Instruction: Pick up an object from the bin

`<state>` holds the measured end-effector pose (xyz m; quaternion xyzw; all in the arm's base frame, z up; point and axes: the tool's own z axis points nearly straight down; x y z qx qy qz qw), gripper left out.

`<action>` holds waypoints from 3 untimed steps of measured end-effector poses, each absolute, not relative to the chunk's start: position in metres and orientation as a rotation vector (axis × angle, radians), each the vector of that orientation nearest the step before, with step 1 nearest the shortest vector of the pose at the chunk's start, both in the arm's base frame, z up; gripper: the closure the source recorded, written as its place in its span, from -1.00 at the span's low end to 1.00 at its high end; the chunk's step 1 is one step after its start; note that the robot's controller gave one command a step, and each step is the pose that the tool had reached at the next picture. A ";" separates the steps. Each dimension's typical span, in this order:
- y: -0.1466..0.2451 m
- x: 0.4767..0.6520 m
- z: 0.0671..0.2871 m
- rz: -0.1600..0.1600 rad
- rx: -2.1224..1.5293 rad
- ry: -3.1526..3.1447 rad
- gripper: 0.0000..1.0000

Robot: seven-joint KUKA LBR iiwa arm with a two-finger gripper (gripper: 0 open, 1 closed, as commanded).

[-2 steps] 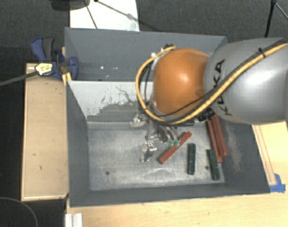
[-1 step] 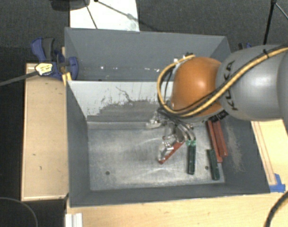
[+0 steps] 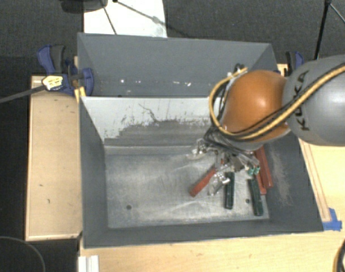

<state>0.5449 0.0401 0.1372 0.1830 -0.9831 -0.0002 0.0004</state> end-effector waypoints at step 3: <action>0.023 0.557 0.075 0.010 1.024 -2.987 1.00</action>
Offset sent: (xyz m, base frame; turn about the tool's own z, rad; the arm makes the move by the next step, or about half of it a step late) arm 0.0073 -0.0152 -0.0672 -0.2953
